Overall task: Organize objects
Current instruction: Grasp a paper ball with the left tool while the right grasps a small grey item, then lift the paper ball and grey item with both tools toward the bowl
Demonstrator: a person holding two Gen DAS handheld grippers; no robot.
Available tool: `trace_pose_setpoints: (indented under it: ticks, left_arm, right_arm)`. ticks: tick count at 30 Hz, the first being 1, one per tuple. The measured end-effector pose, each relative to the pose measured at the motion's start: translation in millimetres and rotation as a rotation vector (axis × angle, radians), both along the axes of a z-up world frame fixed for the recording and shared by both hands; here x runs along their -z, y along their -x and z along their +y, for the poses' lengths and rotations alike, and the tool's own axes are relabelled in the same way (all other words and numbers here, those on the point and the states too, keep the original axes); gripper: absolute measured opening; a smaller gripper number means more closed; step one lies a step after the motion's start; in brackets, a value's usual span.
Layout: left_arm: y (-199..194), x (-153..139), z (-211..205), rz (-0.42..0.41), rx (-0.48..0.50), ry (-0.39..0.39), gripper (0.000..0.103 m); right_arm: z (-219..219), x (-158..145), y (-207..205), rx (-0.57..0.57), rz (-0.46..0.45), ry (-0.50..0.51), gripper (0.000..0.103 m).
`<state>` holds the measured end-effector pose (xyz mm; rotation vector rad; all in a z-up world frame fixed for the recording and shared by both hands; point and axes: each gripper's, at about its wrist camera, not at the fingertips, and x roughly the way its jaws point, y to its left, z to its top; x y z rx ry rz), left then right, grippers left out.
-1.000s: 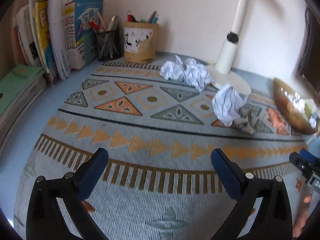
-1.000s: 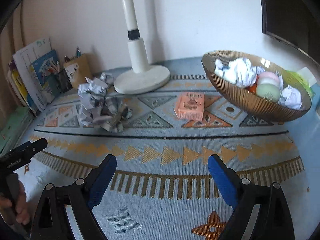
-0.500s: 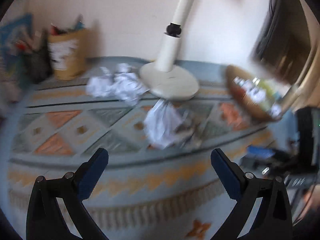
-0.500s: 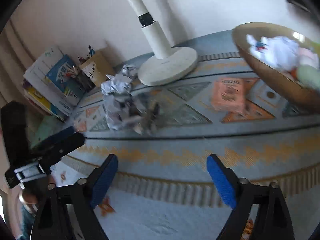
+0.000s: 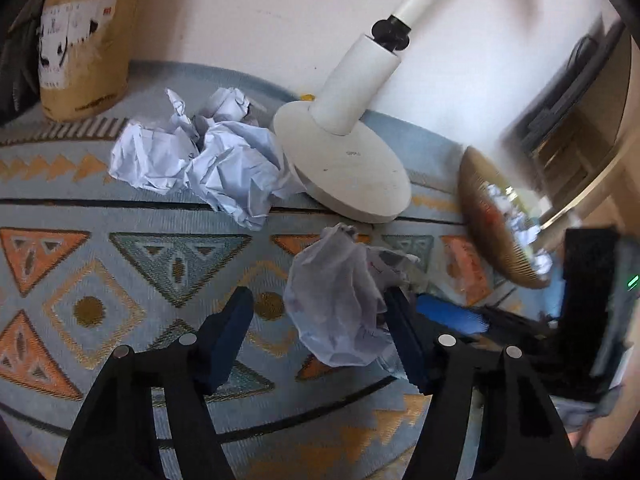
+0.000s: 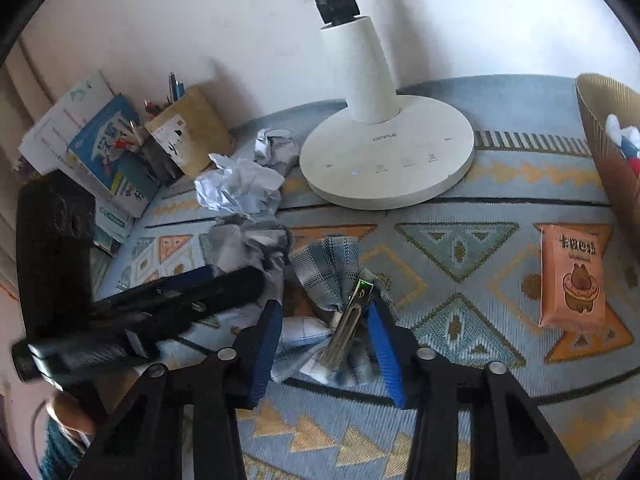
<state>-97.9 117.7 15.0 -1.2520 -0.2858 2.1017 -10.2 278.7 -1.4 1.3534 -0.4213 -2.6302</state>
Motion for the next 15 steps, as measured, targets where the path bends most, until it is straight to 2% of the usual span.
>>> trace_pose_setpoints:
  ticks: [2,3,4,6,10,15]
  left_arm:
    - [-0.6,-0.2,0.5,0.000,-0.003,0.001,0.064]
    - [-0.7,-0.6,2.1,0.010,0.000,0.015,0.064]
    - [-1.9,-1.7,4.7,0.020,-0.002,0.033,0.059]
    - [-5.4,-3.2,9.6,0.017,0.013,0.047,0.044]
    - [-23.3,-13.6,9.6,0.044,0.026,0.066,0.041]
    - [-70.3,-31.6,-22.1,0.080,-0.020,0.080,0.041]
  right_arm:
    - [-6.1,4.2,-2.1,-0.014,0.025,-0.063,0.034]
    - [-10.2,4.1,-3.0,-0.014,0.027,-0.097,0.026]
    - [-14.5,2.3,-4.9,-0.008,0.037,-0.131,0.020]
    - [-17.0,-0.7,-8.0,-0.008,0.056,-0.148,0.016]
    - [-6.3,-19.0,-34.4,0.009,0.120,-0.125,0.015]
    - [8.6,-39.1,-88.8,-0.014,0.140,-0.112,0.015]
